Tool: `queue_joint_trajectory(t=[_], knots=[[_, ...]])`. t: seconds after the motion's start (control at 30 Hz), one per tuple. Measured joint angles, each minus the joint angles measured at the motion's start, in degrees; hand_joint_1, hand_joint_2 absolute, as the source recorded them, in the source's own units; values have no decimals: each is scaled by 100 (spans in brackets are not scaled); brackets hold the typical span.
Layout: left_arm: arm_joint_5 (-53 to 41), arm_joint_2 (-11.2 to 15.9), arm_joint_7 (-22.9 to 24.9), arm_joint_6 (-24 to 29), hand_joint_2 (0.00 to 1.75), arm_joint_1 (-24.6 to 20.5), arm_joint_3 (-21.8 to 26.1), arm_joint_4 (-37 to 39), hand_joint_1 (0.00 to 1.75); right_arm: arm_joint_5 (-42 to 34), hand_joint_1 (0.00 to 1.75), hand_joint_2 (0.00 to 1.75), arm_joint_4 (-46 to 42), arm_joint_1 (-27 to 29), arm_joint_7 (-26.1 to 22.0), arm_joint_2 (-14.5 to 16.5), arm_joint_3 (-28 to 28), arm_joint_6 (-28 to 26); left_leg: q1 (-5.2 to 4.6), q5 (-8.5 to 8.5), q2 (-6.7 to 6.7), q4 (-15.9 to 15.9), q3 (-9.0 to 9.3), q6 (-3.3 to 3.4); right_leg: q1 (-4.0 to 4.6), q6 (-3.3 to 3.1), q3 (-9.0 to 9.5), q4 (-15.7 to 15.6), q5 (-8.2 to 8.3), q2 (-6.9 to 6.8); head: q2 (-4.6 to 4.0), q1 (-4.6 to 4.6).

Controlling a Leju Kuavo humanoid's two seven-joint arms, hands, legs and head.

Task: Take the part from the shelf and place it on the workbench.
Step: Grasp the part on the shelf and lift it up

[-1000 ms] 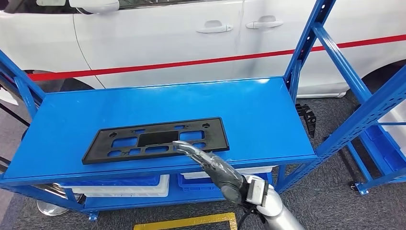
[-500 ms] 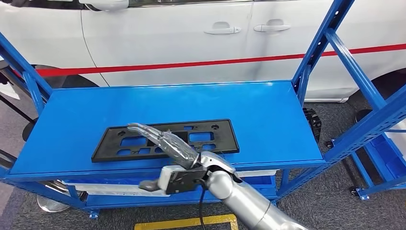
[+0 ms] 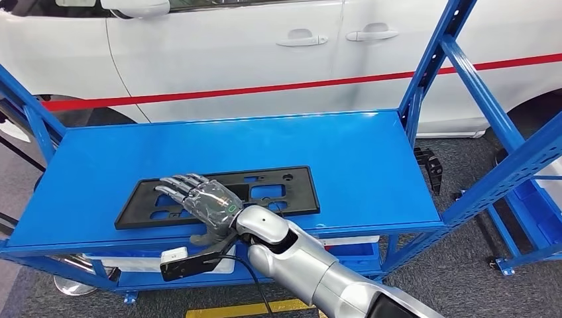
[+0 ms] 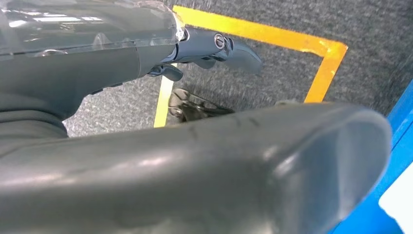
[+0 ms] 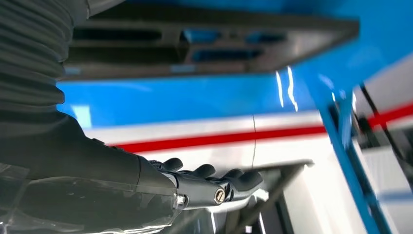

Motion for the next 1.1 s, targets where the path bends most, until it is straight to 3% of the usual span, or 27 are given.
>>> queue_joint_trajectory(t=[0.07,0.17,0.23,0.33,0.37,0.4,0.43,0.5,0.57,0.63,0.73,0.77,0.83,0.9,0.93,0.97,1.03,1.1], knots=[[-26,17,23,0,0,-19,3,-1,0,-50,0,175,238,-54,-77,42,31,131,-12,186,2,-555,248,60,24,51,-9,20,-16,6,0,4],[-51,27,60,0,0,-27,10,-1,0,-154,0,175,552,-82,-197,68,74,244,-33,194,-12,-670,293,186,34,142,-13,19,-20,-1,0,9],[-73,29,62,-1,0,-23,15,-1,0,-214,0,175,706,-99,-253,72,91,243,-17,218,-10,-700,307,263,24,199,-86,198,-152,5,0,10],[-128,32,51,-4,0,-26,34,-2,0,-253,0,175,964,-118,-300,66,93,178,-24,221,-8,-710,314,336,12,239,-572,1217,-655,13,0,11],[-146,35,47,-7,0,-24,42,-1,0,-254,0,175,1049,-112,-302,56,93,144,-32,218,-11,-710,315,343,10,240,-729,1524,-749,13,0,11],[-165,37,44,-9,0,-21,46,-1,0,-250,0,175,1127,-105,-298,44,93,102,-40,214,-16,-709,319,349,11,233,-808,1660,-743,13,0,11],[-182,38,42,-13,0,-18,49,-1,0,-243,0,175,1181,-100,-286,32,93,55,-49,210,-21,-708,326,351,15,214,-770,1557,-626,14,0,11],[-219,36,39,-20,0,-10,52,0,0,-216,0,175,1252,-101,-257,15,92,-54,-71,197,-27,-708,349,349,44,128,-420,822,-231,17,0,11],[-259,27,37,-26,0,-8,53,0,0,-190,0,175,1302,-107,-221,8,87,-156,-99,175,-27,-697,355,319,80,56,-101,164,0,6,0,9],[-281,20,38,-30,0,-10,56,0,0,-160,0,175,1351,-109,-172,1,71,-222,-102,163,-21,-699,352,266,103,45,-30,0,15,-2,0,7],[-295,32,44,-30,0,-16,74,-2,0,-110,0,175,1405,-120,-115,-7,16,-267,-97,55,-10,-588,322,178,52,15,24,-99,55,-1,0,0],[-302,38,45,-30,0,-19,80,-3,0,-98,0,175,1415,-127,-93,-5,-3,-270,-91,-77,-10,-371,230,148,27,1,48,-134,67,-6,0,-8],[-330,44,49,-30,0,-20,87,-2,0,-66,0,175,1441,-133,-48,-4,-38,-274,-49,-427,-10,351,-112,92,14,-17,63,-147,67,-14,0,-22],[-364,49,50,-30,0,-12,92,-2,0,-1,0,175,1475,-118,-28,-7,-84,-282,-7,-565,-9,881,-388,37,9,-14,64,-143,60,-13,0,-21],[-379,53,48,-30,0,-9,95,-3,0,42,0,175,1491,-112,-13,-9,-116,-290,14,-470,-7,846,-386,11,1,-5,66,-136,54,-9,0,-21],[-393,58,46,-30,0,-8,98,-3,0,79,0,175,1502,-109,4,-10,-154,-298,36,-280,-3,583,-271,-12,-11,12,71,-123,42,-4,0,-21],[-427,65,43,-34,0,-16,103,-3,0,138,0,175,1515,-116,37,-12,-245,-322,64,90,13,-204,95,-46,-16,77,67,-65,0,7,0,-26],[-462,66,37,-46,0,-25,110,-2,0,189,0,175,1527,-123,50,-18,-340,-347,61,197,7,-613,283,4,4,145,43,-15,-27,14,0,-28]])
